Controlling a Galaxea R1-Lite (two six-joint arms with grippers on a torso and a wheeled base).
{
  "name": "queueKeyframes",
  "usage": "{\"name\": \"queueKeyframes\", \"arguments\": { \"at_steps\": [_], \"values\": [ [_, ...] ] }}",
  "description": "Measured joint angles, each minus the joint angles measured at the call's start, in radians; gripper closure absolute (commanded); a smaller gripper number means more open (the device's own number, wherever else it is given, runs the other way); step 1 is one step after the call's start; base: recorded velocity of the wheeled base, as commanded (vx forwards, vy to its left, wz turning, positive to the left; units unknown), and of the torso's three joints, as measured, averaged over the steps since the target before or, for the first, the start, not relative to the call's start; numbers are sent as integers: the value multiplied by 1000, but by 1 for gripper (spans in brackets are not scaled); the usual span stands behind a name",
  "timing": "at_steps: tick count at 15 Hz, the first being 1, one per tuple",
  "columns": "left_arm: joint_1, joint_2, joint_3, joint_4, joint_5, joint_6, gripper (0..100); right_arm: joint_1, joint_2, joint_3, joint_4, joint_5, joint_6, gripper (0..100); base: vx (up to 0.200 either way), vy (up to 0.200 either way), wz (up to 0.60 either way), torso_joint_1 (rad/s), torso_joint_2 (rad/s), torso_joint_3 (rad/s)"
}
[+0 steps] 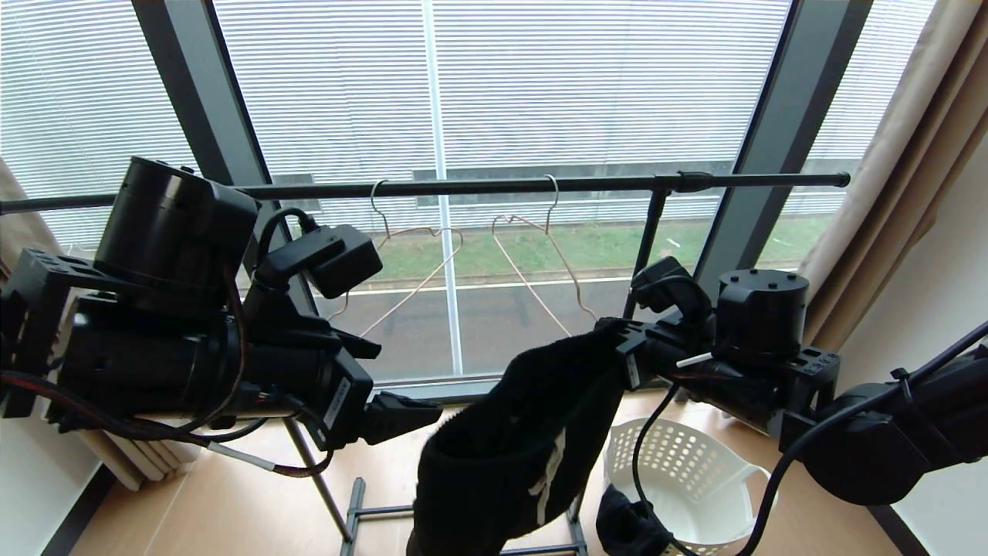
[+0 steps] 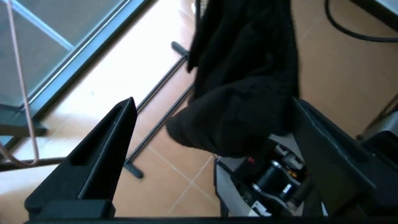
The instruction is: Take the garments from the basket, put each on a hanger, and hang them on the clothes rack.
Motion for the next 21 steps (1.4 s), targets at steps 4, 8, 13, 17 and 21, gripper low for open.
{"name": "queueKeyframes", "arguments": {
  "at_steps": [4,8,13,17,21],
  "values": [
    [39,-14,12,-4,-92,1,0,1,1,1,1,0,0,100,0,0,0,0,0,0],
    [87,11,-14,-23,65,0,0,2,2,4,-2,-1,-1,100,0,0,0,0,0,0],
    [102,121,-3,-210,277,-3,0,2,2,13,-1,-1,-1,100,0,0,0,0,0,0],
    [134,257,-35,-355,379,-8,0,2,2,14,-2,-1,-2,100,0,0,0,0,0,0],
    [175,345,-100,-369,400,-49,0,2,2,14,-4,-1,-2,100,0,0,0,0,0,0]
  ]
}}
